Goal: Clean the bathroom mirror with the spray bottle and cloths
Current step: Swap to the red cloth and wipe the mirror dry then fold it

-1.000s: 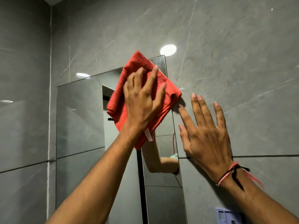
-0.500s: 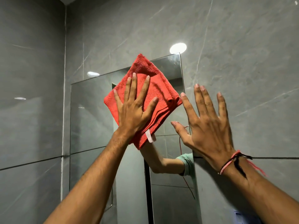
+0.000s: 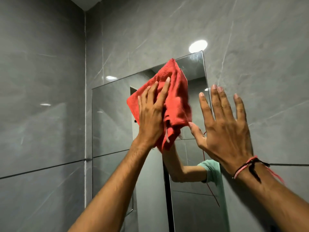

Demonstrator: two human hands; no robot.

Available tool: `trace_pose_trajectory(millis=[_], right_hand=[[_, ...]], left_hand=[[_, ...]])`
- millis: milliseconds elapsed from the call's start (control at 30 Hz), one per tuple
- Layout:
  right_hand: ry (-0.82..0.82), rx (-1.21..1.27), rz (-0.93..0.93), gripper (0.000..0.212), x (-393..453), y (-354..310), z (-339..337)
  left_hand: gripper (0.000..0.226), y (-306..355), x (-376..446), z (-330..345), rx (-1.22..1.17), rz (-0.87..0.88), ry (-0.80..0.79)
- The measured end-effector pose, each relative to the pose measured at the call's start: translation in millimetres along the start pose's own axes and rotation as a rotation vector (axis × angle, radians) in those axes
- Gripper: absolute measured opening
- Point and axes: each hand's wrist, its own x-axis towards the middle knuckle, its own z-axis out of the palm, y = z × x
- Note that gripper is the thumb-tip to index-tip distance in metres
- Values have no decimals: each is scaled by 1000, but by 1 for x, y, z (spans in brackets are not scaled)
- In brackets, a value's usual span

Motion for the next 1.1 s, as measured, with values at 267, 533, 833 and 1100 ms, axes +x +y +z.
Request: trace_pose_trajectory(millis=[267, 533, 833, 1100], right_hand=[[11, 5, -10, 89, -1, 0, -1], [13, 15, -5, 86, -1, 1, 1], [56, 86, -19, 87, 2, -21, -4], [22, 153, -142, 85, 5, -76, 1]], left_hand=[[59, 39, -3, 27, 27, -240, 5], [56, -2, 4, 22, -57, -236, 71], [53, -73, 22, 0, -41, -301, 129], [63, -129, 21, -13, -42, -318, 142]])
